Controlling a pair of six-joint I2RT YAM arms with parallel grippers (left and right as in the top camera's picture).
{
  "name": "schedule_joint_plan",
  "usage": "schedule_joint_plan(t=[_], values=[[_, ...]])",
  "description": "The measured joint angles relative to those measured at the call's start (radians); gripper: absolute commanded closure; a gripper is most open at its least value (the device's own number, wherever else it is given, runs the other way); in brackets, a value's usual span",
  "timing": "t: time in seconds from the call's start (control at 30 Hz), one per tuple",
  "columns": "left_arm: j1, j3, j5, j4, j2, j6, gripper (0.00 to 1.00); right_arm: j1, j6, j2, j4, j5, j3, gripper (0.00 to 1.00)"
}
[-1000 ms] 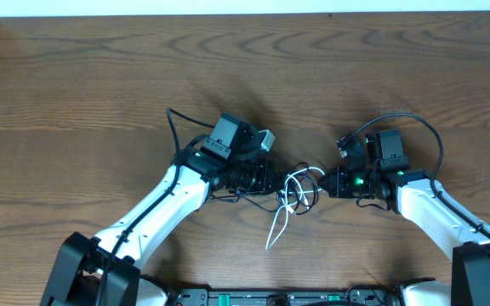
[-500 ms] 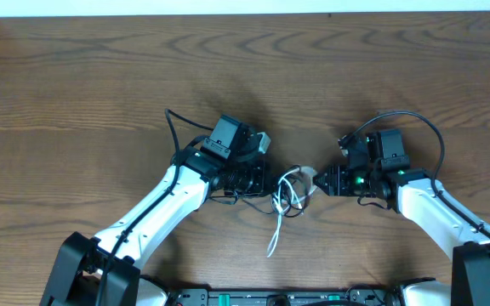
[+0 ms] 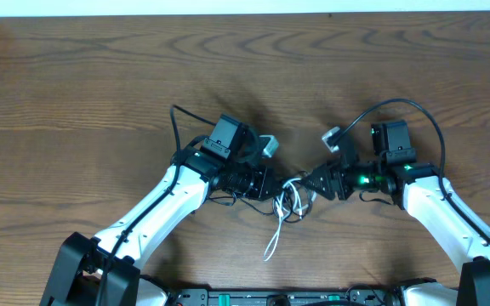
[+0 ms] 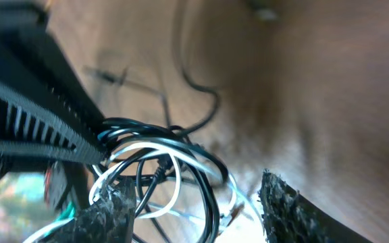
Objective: Untangle cables
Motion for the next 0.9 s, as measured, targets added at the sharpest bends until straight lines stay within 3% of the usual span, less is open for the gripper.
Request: schedule_joint_plan(t=[0.07, 0.23, 0.4, 0.63, 0.9], values=[[0.0, 0.0, 0.051, 0.0, 0.0, 0.039, 0.92, 0.0, -0.057, 0.0, -0.022, -0.024, 0.0, 0.45], [0.0, 0.0, 0.124, 0.002, 0.0, 0.091, 0.93, 0.006, -0.133, 0.0, -0.032, -0.051, 0.0, 0.75], [0.001, 0.0, 0.131, 0.031, 0.0, 0.105, 0.93, 0.017, -0.152, 0.0, -0.074, -0.062, 0.0, 0.97], [0.005, 0.0, 0.11, 0.076, 0.0, 0.078, 0.93, 0.023, -0.128, -0.001, -0.115, 0.017, 0.0, 0.99], [0.005, 0.0, 0.097, 0.083, 0.0, 0.058, 0.93, 0.031, 0.13, -0.006, -0.121, 0.383, 0.006, 0.99]])
